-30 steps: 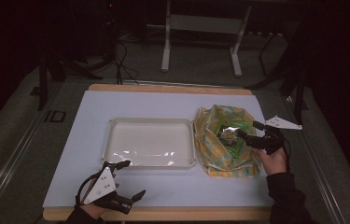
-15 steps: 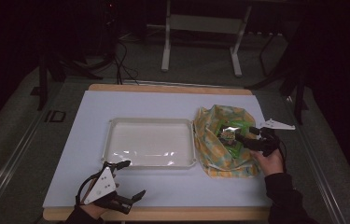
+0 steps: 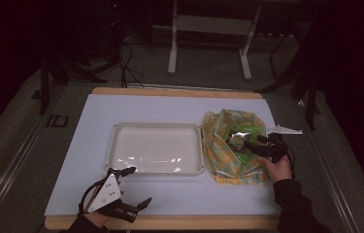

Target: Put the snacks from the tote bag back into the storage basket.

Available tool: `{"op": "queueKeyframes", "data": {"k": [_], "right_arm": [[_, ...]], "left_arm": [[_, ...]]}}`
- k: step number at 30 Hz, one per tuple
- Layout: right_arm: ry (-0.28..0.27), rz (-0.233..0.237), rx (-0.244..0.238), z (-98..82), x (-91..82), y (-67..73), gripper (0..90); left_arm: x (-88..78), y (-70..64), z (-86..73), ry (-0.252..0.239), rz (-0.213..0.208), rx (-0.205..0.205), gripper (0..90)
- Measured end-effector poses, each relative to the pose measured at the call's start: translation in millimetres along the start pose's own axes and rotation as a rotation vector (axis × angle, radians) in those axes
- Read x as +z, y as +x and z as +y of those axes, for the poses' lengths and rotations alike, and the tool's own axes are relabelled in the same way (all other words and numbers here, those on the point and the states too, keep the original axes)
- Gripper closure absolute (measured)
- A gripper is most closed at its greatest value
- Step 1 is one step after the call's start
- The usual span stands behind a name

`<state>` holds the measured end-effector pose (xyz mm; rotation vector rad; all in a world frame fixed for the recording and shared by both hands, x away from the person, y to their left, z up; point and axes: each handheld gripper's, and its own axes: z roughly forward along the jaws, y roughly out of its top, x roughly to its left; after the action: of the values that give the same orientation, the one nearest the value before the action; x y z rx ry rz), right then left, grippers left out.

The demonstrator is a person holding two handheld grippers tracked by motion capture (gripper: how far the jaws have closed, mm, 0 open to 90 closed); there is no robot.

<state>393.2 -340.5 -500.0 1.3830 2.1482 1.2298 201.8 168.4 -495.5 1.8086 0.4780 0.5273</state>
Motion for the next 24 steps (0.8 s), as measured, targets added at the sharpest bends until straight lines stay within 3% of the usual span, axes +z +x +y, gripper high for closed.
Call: {"op": "queueKeyframes", "data": {"k": [8, 17, 24], "right_arm": [[0.023, 0.022, 0.043, -2.3, 8.2, -5.0, 27.3], [0.116, 0.043, 0.067, -7.1, 22.2, -7.4, 33.4], [0.197, 0.024, 0.073, -3.3, 29.5, -8.1, 36.9]], "left_arm": [[0.2, -0.2, -0.1, 0.003, 0.000, 0.003, 0.4], [0.5, -0.4, -0.1, 0.007, 0.000, 0.006, 0.4], [1.3, -0.5, -0.1, 0.013, 0.000, 0.008, 0.4]]}}
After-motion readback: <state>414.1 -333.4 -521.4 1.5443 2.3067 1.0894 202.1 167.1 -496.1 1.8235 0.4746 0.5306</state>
